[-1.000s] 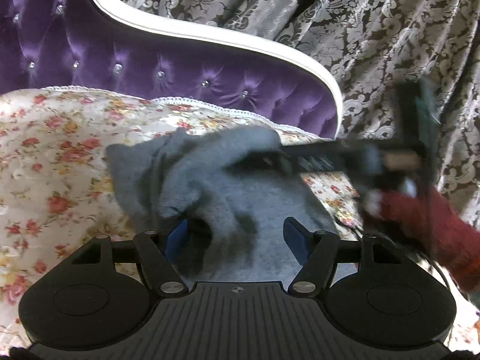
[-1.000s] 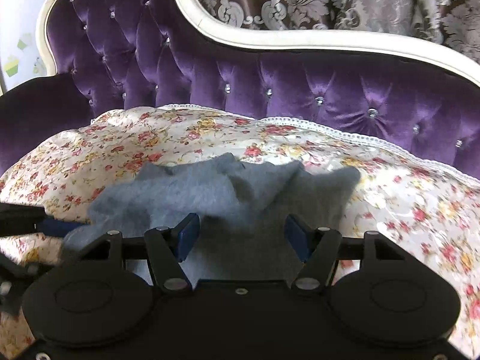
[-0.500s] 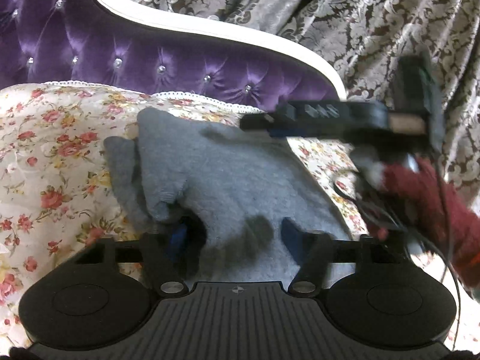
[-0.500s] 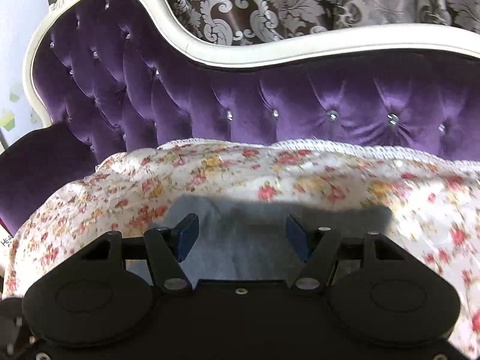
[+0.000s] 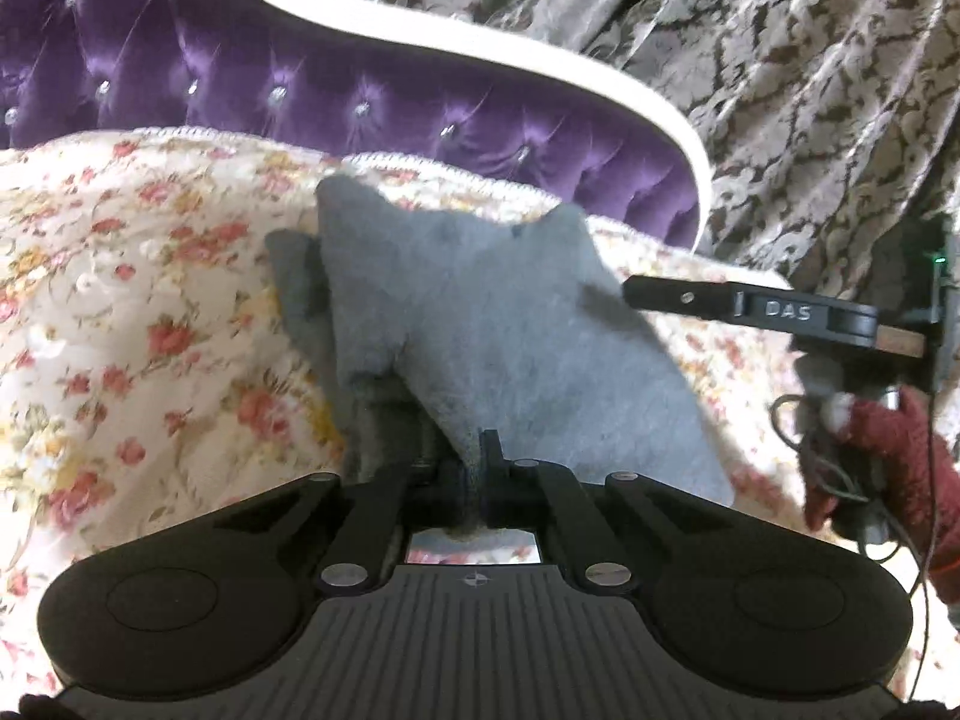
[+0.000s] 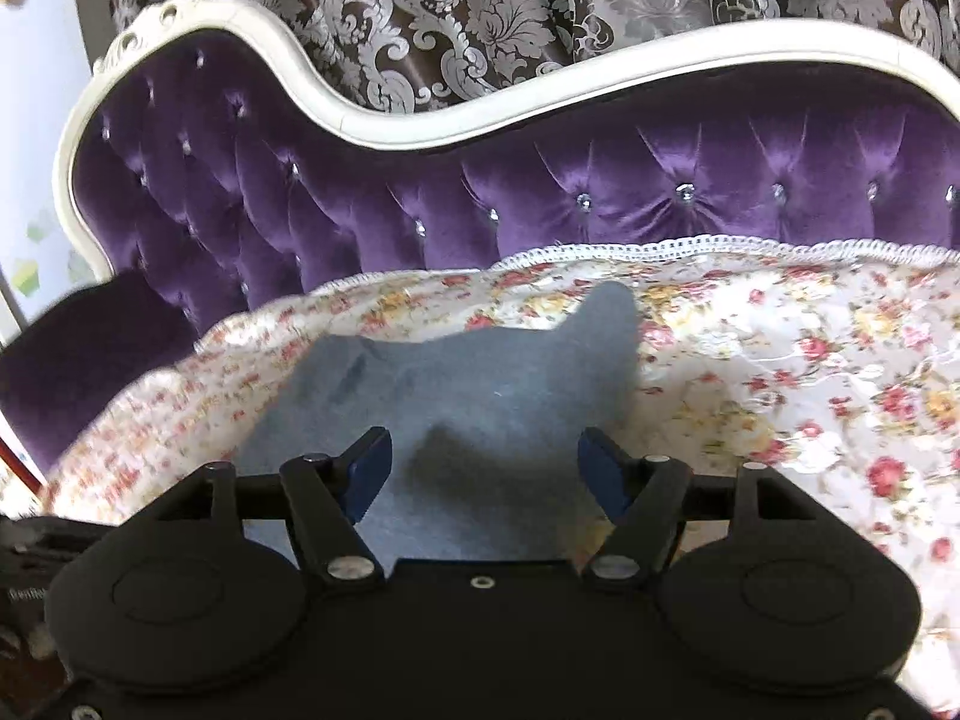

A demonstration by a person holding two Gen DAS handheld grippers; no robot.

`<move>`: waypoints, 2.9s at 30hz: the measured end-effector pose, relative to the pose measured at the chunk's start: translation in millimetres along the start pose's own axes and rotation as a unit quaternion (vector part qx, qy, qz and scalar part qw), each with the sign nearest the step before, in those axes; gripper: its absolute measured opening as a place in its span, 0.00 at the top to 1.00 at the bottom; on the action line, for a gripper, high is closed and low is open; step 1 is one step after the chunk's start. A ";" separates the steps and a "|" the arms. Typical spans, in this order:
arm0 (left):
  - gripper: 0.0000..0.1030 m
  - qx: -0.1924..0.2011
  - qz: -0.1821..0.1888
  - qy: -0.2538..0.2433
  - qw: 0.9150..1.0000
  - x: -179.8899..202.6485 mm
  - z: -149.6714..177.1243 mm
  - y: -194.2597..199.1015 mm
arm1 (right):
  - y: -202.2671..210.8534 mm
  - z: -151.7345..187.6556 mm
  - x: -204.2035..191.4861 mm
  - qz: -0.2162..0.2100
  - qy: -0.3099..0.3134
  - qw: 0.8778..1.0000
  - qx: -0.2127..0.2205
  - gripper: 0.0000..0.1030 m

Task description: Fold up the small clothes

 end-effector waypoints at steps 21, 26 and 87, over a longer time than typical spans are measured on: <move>0.93 -0.043 0.010 -0.010 0.999 -7.4 6.4 -5.9 | -88.4 5.8 10.3 0.001 -0.018 0.998 -0.067 0.24; 0.46 0.030 0.020 0.020 0.999 -9.5 -11.4 12.8 | -69.6 -2.0 5.5 -0.010 -0.008 0.999 -0.039 0.22; 0.31 0.063 -0.044 0.088 0.993 97.4 83.3 152.9 | 230.5 88.9 -52.5 -0.007 -0.006 1.000 0.008 0.08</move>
Point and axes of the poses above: each gripper's, at about its wrist camera, not at the fingertips, and y roughly against the way its jaws point, x to its right, z to its underside, the point moved 5 cm from there along -y, roughly the way its jaws point, and after that the axes turned 9 degrees about x, right-handed, at the moved point
